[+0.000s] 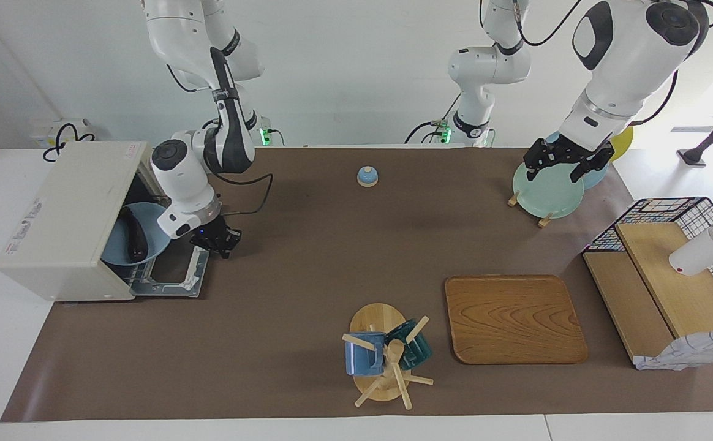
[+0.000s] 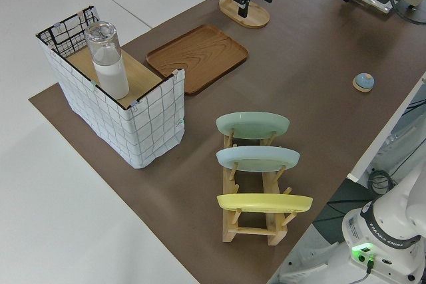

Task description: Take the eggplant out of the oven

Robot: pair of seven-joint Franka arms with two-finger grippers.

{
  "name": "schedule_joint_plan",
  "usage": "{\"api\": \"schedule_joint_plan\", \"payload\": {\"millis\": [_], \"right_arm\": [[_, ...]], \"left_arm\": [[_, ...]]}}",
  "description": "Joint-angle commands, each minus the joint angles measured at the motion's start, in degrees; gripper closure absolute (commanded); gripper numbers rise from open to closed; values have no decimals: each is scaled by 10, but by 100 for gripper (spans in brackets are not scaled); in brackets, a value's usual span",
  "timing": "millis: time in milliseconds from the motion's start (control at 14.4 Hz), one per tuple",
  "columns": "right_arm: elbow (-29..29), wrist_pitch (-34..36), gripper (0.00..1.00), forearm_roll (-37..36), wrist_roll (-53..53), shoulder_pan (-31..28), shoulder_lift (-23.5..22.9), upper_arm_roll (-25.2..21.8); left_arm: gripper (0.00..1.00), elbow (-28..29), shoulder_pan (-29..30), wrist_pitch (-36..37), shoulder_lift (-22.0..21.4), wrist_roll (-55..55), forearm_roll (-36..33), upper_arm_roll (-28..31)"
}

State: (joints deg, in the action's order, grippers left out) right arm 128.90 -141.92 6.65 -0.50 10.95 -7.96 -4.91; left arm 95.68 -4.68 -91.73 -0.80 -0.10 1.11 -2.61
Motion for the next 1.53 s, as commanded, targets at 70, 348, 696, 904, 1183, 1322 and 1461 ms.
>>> {"api": "schedule_joint_plan", "payload": {"millis": [70,348,696,904,1183,1322,1461], "right_arm": [[-94,145,74,1,-20,7,8,-11],[-134,229,68,-173,-45,-5,35,-12],[-112,258,68,-186,-35,-72,51,-11],[-85,247,69,-186,-28,-80,62,-11],[-54,193,70,-186,-21,-86,67,-11],[-44,183,71,-185,-21,-87,71,-10],[-16,149,71,-185,-20,-91,77,-11]], "left_arm": [[0,-6,7,9,-3,6,-8,-3],[0,-6,7,8,-5,7,-8,-3],[0,-6,7,8,-5,6,-8,-3],[0,-6,7,7,-5,7,-8,-3],[0,-6,7,7,-5,7,-10,-3],[0,-6,7,7,-5,6,-10,-3],[0,-6,7,7,-5,6,-10,-3]]}}
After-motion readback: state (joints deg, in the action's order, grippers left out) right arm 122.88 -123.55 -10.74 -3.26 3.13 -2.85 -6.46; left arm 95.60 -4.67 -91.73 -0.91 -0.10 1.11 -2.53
